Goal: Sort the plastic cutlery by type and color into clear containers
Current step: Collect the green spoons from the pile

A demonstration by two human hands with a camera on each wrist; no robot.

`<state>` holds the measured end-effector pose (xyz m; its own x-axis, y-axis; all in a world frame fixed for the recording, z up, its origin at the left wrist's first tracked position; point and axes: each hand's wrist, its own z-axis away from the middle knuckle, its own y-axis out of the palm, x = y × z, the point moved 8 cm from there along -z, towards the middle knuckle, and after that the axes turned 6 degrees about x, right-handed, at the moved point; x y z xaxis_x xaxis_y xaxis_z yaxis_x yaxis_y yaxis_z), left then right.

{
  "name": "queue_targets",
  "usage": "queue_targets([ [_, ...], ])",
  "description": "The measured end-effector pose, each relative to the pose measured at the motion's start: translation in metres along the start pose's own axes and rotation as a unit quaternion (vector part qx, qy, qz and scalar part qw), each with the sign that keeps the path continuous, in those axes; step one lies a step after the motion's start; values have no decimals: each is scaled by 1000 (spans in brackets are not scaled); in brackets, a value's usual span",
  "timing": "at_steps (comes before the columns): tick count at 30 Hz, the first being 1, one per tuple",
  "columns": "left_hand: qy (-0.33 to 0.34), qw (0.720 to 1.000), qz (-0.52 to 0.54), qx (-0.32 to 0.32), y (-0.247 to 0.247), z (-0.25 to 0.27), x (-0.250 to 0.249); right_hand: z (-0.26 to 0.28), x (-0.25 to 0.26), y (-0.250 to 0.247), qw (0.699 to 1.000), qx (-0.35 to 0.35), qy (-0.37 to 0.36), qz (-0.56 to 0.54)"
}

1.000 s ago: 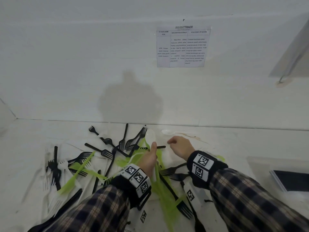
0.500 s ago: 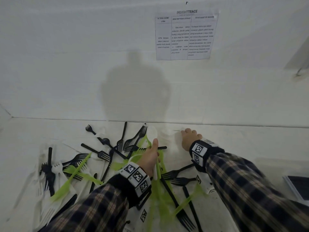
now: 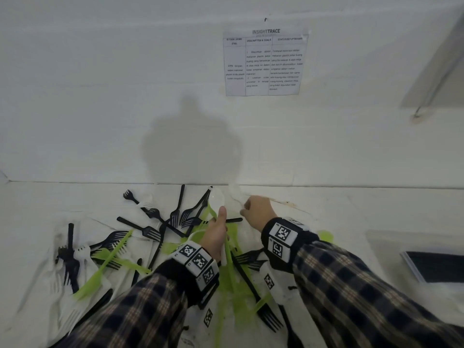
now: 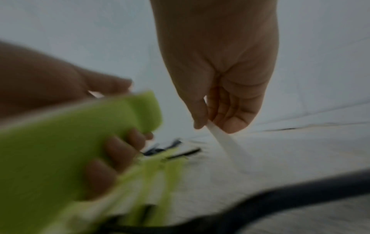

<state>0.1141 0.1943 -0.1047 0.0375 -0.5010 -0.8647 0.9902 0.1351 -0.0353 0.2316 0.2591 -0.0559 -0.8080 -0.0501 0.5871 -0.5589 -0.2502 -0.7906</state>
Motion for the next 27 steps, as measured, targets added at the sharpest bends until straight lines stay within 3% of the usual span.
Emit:
queue_targets([
  [4,21,999,-24,-6,-5,14,-1,48,24,-1,980,-49,-53,-188],
  [9,34,999,-18,-20,-9,30,3,99,30,8,957,-105,-68,-261],
  [16,44,999,-11,-29,-15,47,17,130,35,29,961,-107,-72,-246],
  [27,4,998,56,35,-26,69,37,149,53,49,967,-101,-86,-219],
])
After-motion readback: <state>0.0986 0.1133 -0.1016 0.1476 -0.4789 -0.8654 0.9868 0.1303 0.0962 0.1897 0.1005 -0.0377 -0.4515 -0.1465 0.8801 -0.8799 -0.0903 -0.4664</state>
